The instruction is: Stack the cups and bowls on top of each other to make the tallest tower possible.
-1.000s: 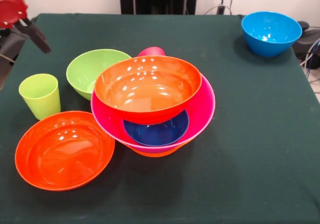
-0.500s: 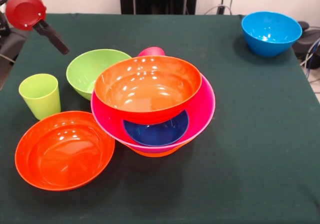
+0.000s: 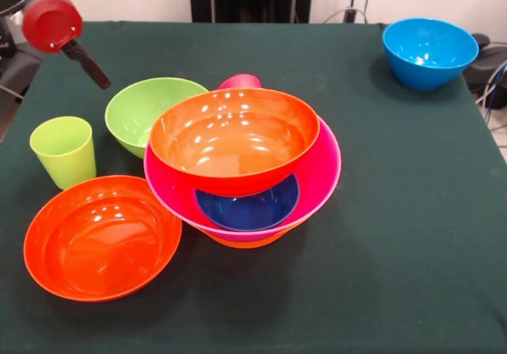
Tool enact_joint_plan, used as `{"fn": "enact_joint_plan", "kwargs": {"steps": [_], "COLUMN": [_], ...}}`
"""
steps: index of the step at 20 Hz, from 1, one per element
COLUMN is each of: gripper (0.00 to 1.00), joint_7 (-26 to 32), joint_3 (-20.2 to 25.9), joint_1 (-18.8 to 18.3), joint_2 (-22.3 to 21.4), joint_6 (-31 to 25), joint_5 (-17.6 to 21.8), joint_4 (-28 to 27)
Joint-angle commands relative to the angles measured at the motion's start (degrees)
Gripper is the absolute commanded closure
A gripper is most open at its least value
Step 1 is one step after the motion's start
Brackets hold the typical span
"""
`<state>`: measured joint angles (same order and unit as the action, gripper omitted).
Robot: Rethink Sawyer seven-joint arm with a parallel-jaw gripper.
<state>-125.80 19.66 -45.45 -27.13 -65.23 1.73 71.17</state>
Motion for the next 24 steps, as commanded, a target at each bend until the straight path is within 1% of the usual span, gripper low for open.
{"fn": "enact_joint_plan", "kwargs": {"steps": [1, 2, 3, 5, 7, 10, 11, 13, 14, 16, 17, 18, 22, 24], "gripper": [0.0, 0.0, 0.0, 0.0, 0.0, 0.0, 0.0, 0.0, 0.0, 0.0, 0.0, 0.0, 0.0, 0.0], "joint_7": [4.6, -0.4, -8.0, -17.1, -18.2, -16.5, -15.8, -14.1, -12.6, -10.6, -9.5, -8.6, -4.3, -4.1], "joint_3": [-1.7, -3.6, -7.0, -10.3, -11.3, -12.1, -12.2, -12.2, -11.8, -11.5, -11.3, -11.2, -10.6, -11.0], "joint_1": [5.7, 7.1, 9.5, 11.8, 12.3, 12.3, 12.4, 12.1, 11.8, 11.6, 11.4, 11.3, 10.4, 10.5], "joint_2": [-0.1, -0.9, -1.9, -1.9, -1.6, -1.0, -0.8, -0.8, -0.4, -1.0, -2.1, -2.4, -2.9, -3.1], "joint_6": [7.0, 9.3, 11.7, 12.4, 12.7, 12.7, 12.3, 12.3, 12.6, 12.4, 13.2, 13.7, 11.6, 11.7], "joint_5": [9.3, 9.9, 10.6, 8.5, 6.4, 4.1, 3.7, 3.2, 3.2, 3.0, 3.0, 3.2, 3.4, 3.9], "joint_4": [-3.5, -3.2, -3.3, -3.6, -4.1, -4.2, -5.0, -4.9, -5.2, -4.6, -2.8, -2.4, -2.5, -2.9]}}
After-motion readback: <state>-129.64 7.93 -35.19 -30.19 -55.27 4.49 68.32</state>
